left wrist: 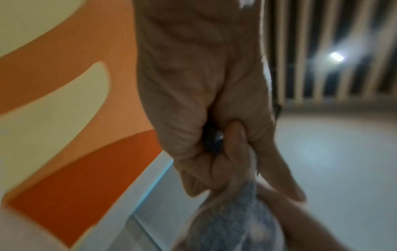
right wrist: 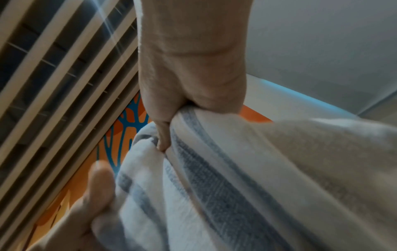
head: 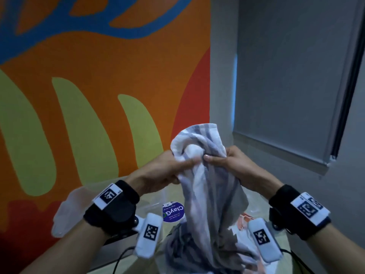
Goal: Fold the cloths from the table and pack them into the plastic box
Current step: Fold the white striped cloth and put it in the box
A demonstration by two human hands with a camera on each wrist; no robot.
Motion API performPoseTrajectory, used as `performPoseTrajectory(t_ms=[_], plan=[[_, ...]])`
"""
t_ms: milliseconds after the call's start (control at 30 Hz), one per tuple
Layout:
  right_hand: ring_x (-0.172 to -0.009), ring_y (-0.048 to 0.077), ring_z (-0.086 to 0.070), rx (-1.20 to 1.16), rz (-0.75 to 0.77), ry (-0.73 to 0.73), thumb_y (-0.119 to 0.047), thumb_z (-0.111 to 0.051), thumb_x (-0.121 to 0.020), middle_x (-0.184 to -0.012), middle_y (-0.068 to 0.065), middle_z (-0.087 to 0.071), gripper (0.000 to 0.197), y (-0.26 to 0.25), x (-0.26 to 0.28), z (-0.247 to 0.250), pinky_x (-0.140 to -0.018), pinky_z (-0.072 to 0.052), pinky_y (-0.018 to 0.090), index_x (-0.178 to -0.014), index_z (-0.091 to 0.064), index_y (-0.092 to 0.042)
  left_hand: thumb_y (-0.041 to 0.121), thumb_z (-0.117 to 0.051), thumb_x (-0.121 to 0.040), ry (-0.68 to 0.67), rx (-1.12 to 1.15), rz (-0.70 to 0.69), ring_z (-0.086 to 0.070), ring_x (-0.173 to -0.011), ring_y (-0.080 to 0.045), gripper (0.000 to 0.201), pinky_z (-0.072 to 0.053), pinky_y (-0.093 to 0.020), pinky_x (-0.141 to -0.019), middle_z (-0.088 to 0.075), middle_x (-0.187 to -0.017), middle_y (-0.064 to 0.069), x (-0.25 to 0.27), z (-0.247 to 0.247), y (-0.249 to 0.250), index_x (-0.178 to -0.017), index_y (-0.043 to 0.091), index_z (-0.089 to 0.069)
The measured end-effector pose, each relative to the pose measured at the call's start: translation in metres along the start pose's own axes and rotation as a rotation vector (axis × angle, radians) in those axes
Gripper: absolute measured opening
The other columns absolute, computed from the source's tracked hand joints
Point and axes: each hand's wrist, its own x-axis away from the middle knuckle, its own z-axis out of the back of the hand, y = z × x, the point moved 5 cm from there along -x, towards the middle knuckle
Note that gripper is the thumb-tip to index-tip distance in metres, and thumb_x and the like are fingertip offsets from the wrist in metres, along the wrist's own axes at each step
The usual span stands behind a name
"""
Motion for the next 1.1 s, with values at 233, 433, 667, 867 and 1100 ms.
performPoseTrajectory(t_ms=[233,433,667,867,1100], plan=[[-0.074,0.013,-0.068,0.238,0.087,-0.170,-0.024,-0.088,-0.079,-0.083,0.005,-0.076,0.020,-0.029,0.002,0.010,-0.063,-0.055,0.028,-0.085,-0.077,-0.008,0.016,-0.074,-0.095,-0.070,-0.361,0.105,-0.055,-0.064,-0.005,0.012,-0.040,-0.020,-0.054,-0.065,-0.079,0.005,0.002,0.003,0.005,-0.103,0.010,-0.068],[-0.043,0.013,-0.044,0.617,-0.107,-0.292,-0.015,-0.082,-0.080,-0.051,-0.001,-0.050,0.023,0.035,-0.019,0.016,-0.043,-0.035,0.024,-0.067,-0.062,-0.013,0.001,-0.062,-0.097,-0.191,-0.483,0.426,-0.065,-0.062,-0.010,0.008,-0.043,-0.016,-0.047,-0.071,-0.093,-0.011,-0.014,0.019,-0.023,-0.102,0.006,-0.066],[-0.077,0.022,-0.065,0.160,0.101,0.264,0.014,-0.059,-0.082,-0.081,0.007,-0.071,0.024,0.029,-0.085,0.044,-0.068,-0.053,0.038,-0.085,-0.075,-0.004,-0.008,-0.055,-0.094,0.392,-0.262,-0.036,-0.072,-0.095,-0.028,0.020,-0.064,-0.041,-0.075,-0.076,-0.097,-0.016,-0.099,0.040,-0.001,-0.101,0.000,-0.071],[-0.077,0.000,-0.065,0.106,0.569,0.375,-0.013,-0.058,-0.084,-0.085,-0.011,-0.073,0.020,-0.058,-0.057,0.058,-0.068,-0.053,0.022,-0.095,-0.075,-0.013,-0.006,-0.050,-0.094,0.414,-0.638,-0.609,-0.068,-0.098,0.005,0.028,-0.058,-0.030,-0.082,-0.075,-0.098,0.001,-0.083,0.039,0.069,-0.106,0.004,-0.073],[-0.107,0.005,-0.069,0.269,0.273,-0.021,-0.027,-0.074,-0.074,-0.111,-0.010,-0.077,0.015,0.084,0.008,0.030,-0.095,-0.054,0.030,-0.087,-0.076,-0.022,0.001,-0.055,-0.084,0.248,-0.828,-0.275,-0.063,-0.087,-0.019,0.020,-0.052,-0.045,-0.074,-0.067,-0.091,0.003,0.006,0.007,-0.084,-0.087,0.020,-0.061]])
